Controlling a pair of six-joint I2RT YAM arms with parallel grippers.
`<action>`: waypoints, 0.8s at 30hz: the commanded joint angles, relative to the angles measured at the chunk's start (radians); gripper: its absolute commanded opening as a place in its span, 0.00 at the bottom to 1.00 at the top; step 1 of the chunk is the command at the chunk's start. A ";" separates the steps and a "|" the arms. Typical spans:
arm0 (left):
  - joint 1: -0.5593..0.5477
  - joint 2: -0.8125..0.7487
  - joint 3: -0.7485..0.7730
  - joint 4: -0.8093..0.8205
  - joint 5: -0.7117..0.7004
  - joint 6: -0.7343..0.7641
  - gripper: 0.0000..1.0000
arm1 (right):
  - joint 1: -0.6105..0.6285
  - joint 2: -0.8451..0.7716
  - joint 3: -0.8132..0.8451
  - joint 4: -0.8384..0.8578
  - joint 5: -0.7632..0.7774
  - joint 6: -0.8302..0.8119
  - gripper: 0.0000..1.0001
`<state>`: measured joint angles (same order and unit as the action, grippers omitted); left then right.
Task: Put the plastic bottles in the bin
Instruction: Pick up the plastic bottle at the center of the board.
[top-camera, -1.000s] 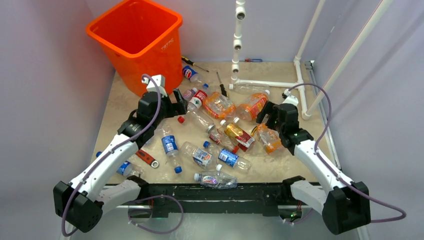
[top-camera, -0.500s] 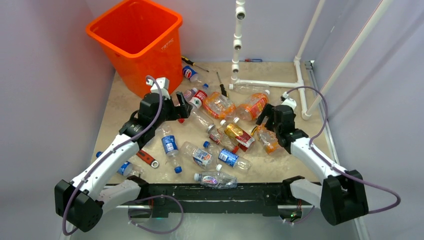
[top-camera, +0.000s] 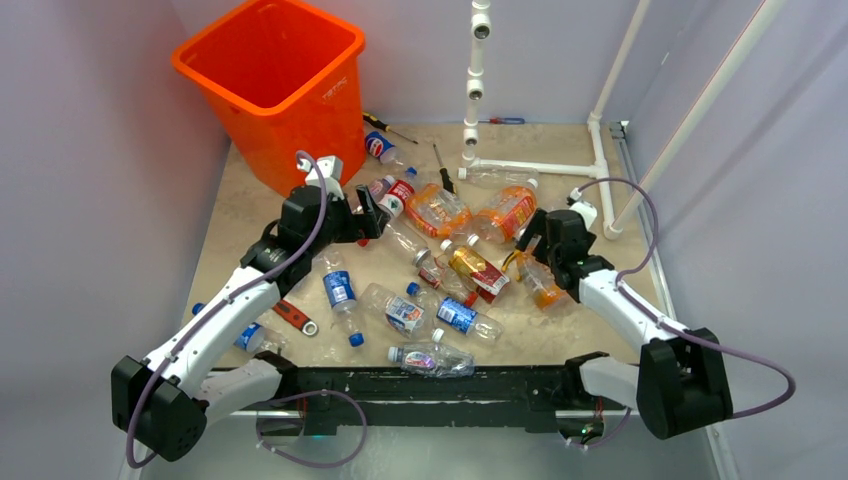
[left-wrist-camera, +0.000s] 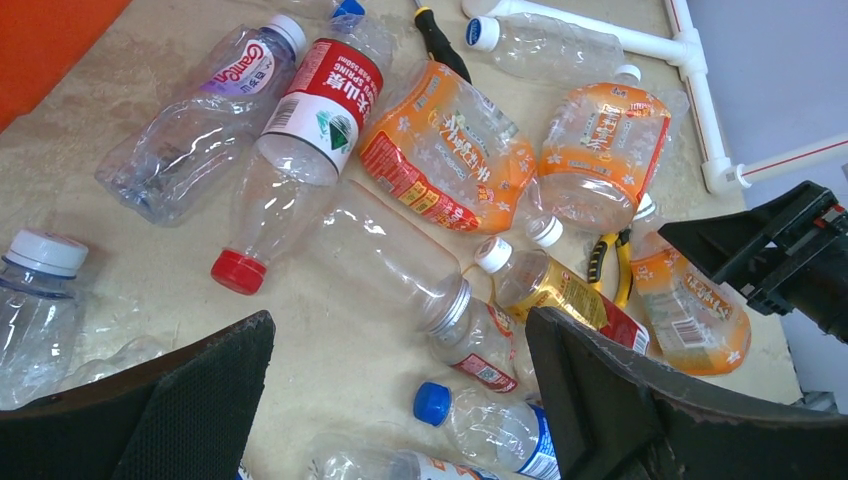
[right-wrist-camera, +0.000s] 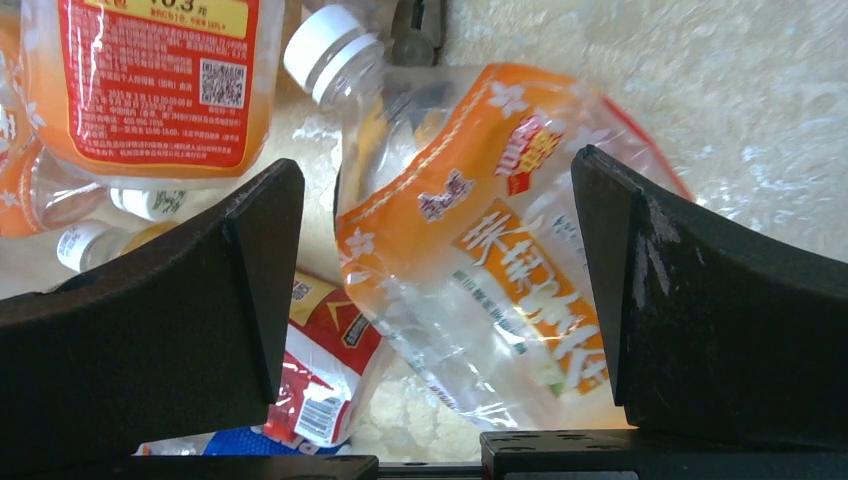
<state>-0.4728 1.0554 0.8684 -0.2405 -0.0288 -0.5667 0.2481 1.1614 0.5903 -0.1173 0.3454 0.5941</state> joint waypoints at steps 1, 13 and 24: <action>0.000 -0.004 -0.006 0.049 0.024 -0.022 0.97 | -0.001 0.002 0.040 -0.007 -0.054 0.045 0.99; 0.000 -0.008 -0.009 0.055 0.084 -0.040 0.97 | -0.193 -0.126 0.034 -0.147 -0.061 0.048 0.99; -0.003 -0.025 -0.014 0.062 0.101 -0.045 0.97 | -0.201 -0.101 -0.058 -0.088 -0.228 0.107 0.99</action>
<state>-0.4728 1.0527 0.8627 -0.2241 0.0483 -0.5919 0.0463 1.0611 0.5632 -0.2337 0.1909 0.6727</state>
